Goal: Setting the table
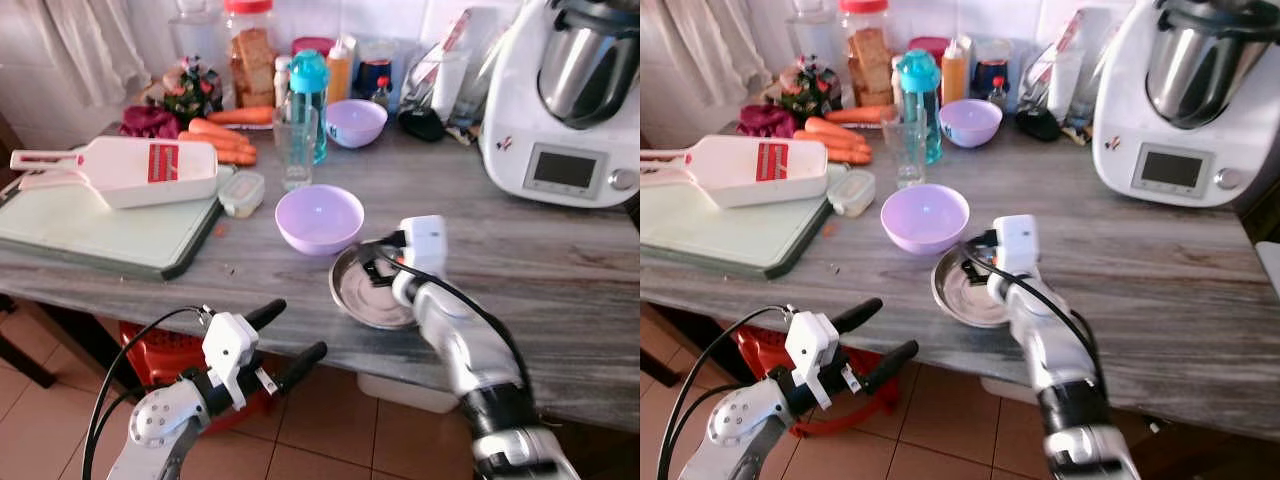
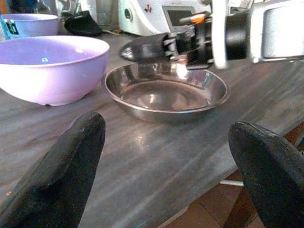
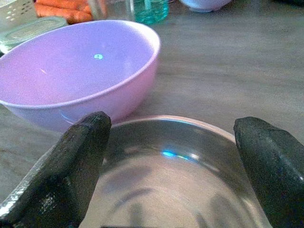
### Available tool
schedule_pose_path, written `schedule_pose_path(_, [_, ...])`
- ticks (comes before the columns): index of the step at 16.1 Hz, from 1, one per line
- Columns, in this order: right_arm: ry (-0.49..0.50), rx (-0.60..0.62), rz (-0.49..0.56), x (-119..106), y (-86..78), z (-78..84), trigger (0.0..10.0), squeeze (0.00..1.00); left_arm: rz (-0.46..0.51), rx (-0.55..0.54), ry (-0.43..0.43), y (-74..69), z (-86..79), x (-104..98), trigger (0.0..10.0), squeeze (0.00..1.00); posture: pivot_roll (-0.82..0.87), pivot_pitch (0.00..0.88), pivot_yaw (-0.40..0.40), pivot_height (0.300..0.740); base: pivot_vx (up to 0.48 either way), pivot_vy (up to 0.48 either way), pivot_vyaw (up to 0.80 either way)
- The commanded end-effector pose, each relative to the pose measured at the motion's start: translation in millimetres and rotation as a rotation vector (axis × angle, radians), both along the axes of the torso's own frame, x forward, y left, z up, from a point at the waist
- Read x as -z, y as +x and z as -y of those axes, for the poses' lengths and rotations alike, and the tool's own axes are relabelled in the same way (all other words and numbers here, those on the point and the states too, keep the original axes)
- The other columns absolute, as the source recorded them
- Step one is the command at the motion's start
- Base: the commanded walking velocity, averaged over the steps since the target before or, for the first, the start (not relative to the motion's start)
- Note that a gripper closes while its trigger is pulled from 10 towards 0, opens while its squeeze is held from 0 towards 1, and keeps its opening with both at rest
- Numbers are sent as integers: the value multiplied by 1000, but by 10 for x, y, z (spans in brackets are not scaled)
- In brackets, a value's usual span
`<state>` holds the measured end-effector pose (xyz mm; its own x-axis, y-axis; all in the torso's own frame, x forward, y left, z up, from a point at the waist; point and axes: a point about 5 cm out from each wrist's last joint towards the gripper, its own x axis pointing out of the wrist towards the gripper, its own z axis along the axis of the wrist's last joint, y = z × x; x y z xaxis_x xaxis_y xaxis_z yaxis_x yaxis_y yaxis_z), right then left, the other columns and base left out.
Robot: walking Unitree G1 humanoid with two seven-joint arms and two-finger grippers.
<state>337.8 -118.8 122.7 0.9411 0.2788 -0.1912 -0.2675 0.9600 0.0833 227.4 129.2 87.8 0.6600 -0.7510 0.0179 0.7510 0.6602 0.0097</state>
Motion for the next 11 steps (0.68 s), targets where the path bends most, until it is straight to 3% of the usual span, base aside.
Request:
schedule_pose_path(1, [-9, -11, 40, -107, -27, -7, 10000, 1000, 8, -1, 6, 23, -1, -8, 10000, 0, -18, 27, -16, 740, 0, 0, 0])
schedule_pose_path(5, [-6, 46, 151, -200, -327, 145, 10000, 1000, 30, -57, -20, 70, -44, -23, 10000, 0, -35, 14, -3, 740, 0, 0, 0])
schedule_pose_path(6, [-9, 52, 155, -191, -362, 162, 10000, 945, 34, -73, -26, 78, -55, -25, 10000, 0, -36, 13, -1, 740, 0, 0, 0])
schedule_pose_path(7, [-18, 99, 165, -145, -467, 254, 10000, 0, 39, -122, -46, 104, -89, -35, 10000, 0, -41, 5, 6, 740, 0, 0, 0])
schedule_pose_path(11, [-39, 224, 252, -91, -770, 447, 10000, 0, 35, -277, -94, 202, -180, -32, 10000, 0, -59, 0, 29, 740, 0, 0, 0])
